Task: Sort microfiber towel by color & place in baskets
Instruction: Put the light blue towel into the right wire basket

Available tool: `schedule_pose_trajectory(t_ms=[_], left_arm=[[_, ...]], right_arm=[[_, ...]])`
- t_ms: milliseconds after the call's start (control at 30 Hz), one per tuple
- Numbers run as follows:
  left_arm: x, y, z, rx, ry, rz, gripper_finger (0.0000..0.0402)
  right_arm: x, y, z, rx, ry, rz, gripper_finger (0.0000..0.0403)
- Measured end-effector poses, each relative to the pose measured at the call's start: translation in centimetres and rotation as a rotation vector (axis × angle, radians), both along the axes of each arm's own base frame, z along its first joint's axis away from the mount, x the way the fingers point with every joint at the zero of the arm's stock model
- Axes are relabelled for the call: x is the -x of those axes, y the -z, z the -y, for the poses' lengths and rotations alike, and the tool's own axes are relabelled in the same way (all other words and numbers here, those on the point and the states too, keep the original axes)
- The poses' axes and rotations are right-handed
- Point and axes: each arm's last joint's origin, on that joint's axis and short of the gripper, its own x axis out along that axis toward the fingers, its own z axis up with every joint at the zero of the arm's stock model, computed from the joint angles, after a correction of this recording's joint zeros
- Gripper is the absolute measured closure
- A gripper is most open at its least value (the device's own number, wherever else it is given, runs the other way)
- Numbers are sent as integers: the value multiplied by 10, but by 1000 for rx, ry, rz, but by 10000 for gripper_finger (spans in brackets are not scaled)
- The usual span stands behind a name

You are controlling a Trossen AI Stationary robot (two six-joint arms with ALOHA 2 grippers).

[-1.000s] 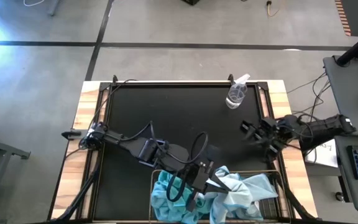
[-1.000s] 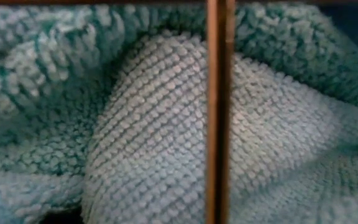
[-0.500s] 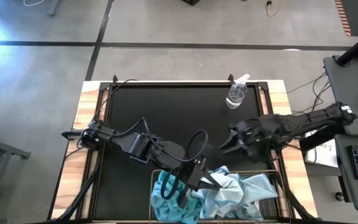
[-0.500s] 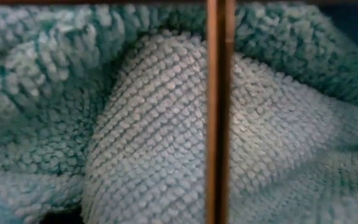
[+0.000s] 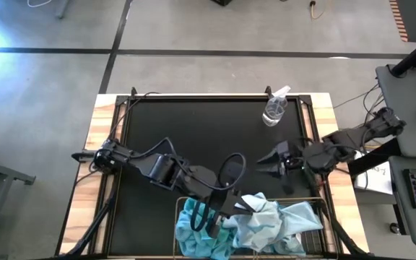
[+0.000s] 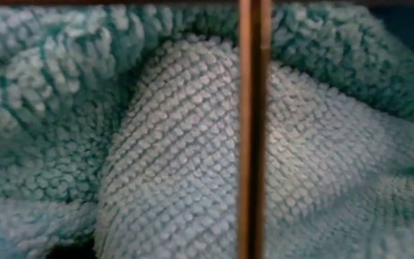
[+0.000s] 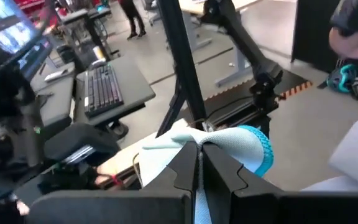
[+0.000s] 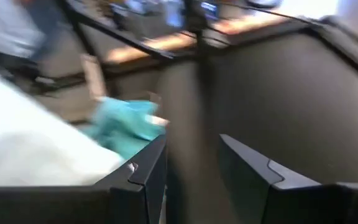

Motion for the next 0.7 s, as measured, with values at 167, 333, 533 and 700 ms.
schedule_pose_trajectory(t_ms=[167, 333, 533, 700], left_arm=[[2, 1, -4, -44, -103, -18, 401], [3, 3, -6, -61, -115, -37, 401], [2, 4, -7, -87, -122, -41, 402], [8, 7, -15, -151, -268, -100, 402]], right_arm=[[8, -11, -1, 63, 153, -87, 268], [7, -14, -3, 62, 165, -83, 268], [0, -17, -14, 26, -49, -58, 268], [-9, -17, -31, -12, -229, -26, 268]])
